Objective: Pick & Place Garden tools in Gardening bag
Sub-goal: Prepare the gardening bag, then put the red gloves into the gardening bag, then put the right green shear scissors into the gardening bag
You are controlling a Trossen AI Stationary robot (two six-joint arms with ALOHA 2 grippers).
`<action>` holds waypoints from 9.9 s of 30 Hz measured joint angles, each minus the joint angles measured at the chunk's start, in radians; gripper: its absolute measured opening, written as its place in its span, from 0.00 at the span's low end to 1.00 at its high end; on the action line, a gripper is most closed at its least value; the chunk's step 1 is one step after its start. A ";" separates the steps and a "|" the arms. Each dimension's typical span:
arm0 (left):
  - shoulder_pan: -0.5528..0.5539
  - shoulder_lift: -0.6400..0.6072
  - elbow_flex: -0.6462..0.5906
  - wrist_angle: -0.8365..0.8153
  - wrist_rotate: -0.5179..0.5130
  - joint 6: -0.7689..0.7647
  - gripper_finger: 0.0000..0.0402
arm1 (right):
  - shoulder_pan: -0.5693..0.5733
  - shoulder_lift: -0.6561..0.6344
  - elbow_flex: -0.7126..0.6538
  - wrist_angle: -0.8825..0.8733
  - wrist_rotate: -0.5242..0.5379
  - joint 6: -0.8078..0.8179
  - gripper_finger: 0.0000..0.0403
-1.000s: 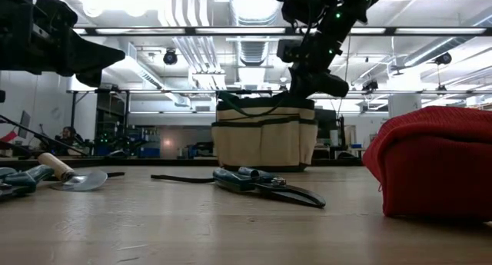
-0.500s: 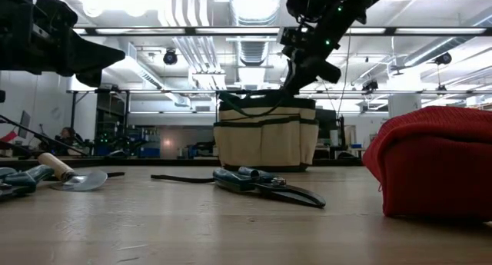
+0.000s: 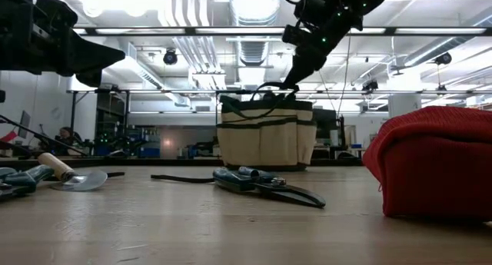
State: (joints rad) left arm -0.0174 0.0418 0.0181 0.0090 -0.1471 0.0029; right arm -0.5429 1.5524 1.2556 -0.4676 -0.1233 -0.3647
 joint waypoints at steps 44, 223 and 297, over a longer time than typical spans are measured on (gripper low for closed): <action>0.000 0.000 0.000 0.000 0.000 0.000 0.04 | -0.153 0.001 -0.022 -0.068 0.258 0.350 0.24; 0.000 0.004 -0.004 0.019 0.000 0.000 0.04 | 1.047 0.108 -0.394 0.333 0.055 0.363 0.53; 0.000 0.014 -0.005 0.021 0.000 0.000 0.04 | 0.574 0.047 -0.003 0.132 0.578 0.241 0.48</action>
State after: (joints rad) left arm -0.0177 0.0563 0.0128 0.0303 -0.1467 0.0030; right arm 0.0309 1.5999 1.2526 -0.3355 0.4546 -0.1234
